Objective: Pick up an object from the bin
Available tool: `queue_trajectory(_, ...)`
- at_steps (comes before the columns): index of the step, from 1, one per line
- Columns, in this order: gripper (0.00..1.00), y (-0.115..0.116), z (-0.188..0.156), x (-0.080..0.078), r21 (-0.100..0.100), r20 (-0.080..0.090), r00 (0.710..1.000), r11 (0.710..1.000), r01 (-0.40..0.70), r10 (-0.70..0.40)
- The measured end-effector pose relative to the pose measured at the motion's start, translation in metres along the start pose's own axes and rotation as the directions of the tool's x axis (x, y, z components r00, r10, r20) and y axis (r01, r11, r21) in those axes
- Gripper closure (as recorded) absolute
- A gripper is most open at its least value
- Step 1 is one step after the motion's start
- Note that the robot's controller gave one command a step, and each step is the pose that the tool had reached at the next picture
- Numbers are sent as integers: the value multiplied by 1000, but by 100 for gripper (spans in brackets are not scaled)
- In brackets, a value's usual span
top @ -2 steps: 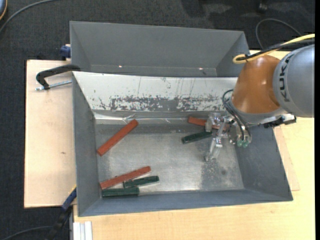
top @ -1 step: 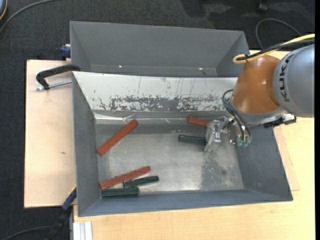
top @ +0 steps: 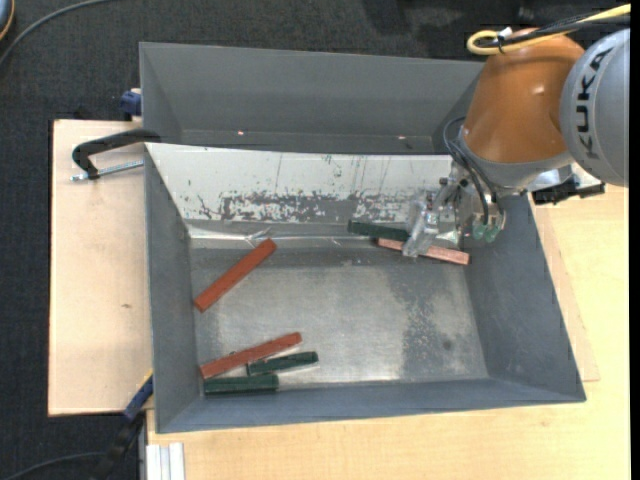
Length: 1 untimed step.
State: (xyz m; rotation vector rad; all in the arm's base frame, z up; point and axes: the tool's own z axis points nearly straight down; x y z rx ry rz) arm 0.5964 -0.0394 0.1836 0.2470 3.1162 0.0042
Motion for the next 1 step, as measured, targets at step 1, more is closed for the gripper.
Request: queue_trajectory(1,100,-4,-150,-5,2,1,1000,1000,-5,5)
